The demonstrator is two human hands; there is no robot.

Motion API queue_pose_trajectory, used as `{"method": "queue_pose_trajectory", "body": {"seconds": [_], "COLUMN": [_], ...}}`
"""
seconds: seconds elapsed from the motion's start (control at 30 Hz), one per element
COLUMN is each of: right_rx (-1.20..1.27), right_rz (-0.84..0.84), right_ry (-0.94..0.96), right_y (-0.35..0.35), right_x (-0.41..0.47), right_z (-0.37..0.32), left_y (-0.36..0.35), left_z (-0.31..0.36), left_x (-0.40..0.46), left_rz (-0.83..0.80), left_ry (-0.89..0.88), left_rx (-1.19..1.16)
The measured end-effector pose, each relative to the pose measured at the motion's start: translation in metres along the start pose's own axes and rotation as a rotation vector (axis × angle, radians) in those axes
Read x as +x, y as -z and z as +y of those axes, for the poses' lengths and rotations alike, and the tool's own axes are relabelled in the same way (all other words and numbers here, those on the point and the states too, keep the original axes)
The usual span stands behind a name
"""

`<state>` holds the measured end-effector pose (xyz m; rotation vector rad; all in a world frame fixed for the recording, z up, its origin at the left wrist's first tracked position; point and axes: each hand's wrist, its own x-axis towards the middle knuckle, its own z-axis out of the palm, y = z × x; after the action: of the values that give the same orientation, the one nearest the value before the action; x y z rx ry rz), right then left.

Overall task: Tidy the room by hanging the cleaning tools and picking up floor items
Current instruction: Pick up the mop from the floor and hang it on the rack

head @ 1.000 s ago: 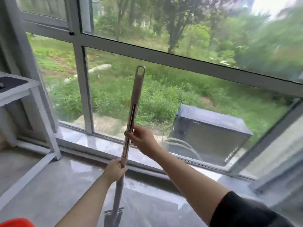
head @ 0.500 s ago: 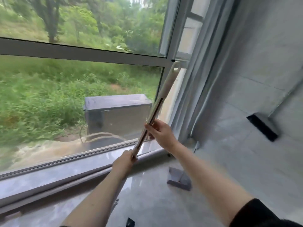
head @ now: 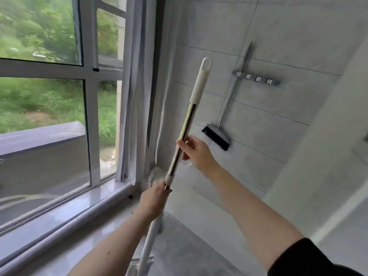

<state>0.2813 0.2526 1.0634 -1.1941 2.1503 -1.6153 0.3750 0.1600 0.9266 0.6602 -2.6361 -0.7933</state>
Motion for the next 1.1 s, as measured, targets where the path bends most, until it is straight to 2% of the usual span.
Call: {"method": "queue_pose_trajectory", "body": {"seconds": [0.3, 0.57, 0.67, 0.77, 0.87, 0.93, 1.1], "right_rx": [-0.139, -0.443, -0.474, -0.507, -0.539, -0.551, -0.616], "right_rz": [0.294, 0.581, 0.667, 0.722, 0.755, 0.766, 0.767], "right_ry": [-0.059, -0.096, -0.120, -0.140, -0.161, -0.170, -0.141], "right_y": [0.155, 0.242, 0.278, 0.317, 0.352, 0.380, 0.441], "right_x": [0.045, 0.154, 0.196, 0.233, 0.264, 0.288, 0.346], "right_z": [0.025, 0.060, 0.069, 0.077, 0.087, 0.096, 0.116], "left_y": [-0.064, -0.089, -0.093, -0.100, -0.110, -0.121, -0.146], "left_z": [0.127, 0.195, 0.223, 0.250, 0.273, 0.291, 0.331], "left_x": [0.123, 0.264, 0.317, 0.366, 0.402, 0.433, 0.508], "left_rz": [-0.109, -0.215, -0.240, -0.256, -0.267, -0.266, -0.156], "left_ry": [-0.211, -0.417, -0.506, -0.537, -0.613, -0.624, -0.704], "left_rx": [0.018, 0.064, 0.059, -0.051, -0.027, -0.099, -0.122]}}
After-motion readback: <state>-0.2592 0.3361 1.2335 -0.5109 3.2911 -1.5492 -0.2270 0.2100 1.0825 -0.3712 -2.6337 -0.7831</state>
